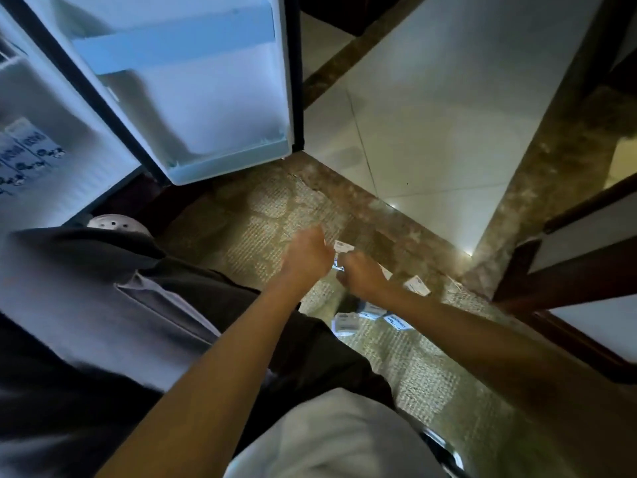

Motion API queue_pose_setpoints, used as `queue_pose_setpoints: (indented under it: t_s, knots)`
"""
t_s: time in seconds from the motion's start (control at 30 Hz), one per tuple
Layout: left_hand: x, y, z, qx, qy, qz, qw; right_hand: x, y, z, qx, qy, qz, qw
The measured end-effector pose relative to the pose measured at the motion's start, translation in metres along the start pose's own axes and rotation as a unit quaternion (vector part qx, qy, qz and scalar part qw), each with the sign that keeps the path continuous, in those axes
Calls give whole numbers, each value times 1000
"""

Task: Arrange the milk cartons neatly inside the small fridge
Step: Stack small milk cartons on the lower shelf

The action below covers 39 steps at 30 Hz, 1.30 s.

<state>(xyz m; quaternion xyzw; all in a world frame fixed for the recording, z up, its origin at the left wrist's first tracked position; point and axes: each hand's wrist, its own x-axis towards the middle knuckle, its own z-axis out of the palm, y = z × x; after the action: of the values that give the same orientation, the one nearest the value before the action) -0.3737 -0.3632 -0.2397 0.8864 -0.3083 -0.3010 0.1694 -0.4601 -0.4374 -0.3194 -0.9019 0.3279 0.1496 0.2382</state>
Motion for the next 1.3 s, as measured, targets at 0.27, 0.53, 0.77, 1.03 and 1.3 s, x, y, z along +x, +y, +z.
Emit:
queue_pose_setpoints:
  t_s: [0.27, 0.53, 0.77, 1.03, 1.3]
  knots:
    - [14, -17, 35, 47, -56, -37, 997, -3, 38, 94, -18, -132, 44, 990]
    - [21, -36, 45, 46, -85, -64, 993, 8, 53, 113, -67, -179, 40, 981]
    - [26, -41, 46, 37, -145, -40, 988, 16, 35, 51, 24, -86, -45, 995]
    - [31, -50, 33, 9, -95, 46, 994, 2, 9, -37, 194, -41, -155, 968]
    - [26, -48, 36, -21, -46, 42, 998, 22, 69, -15, 110, -209, 10, 972]
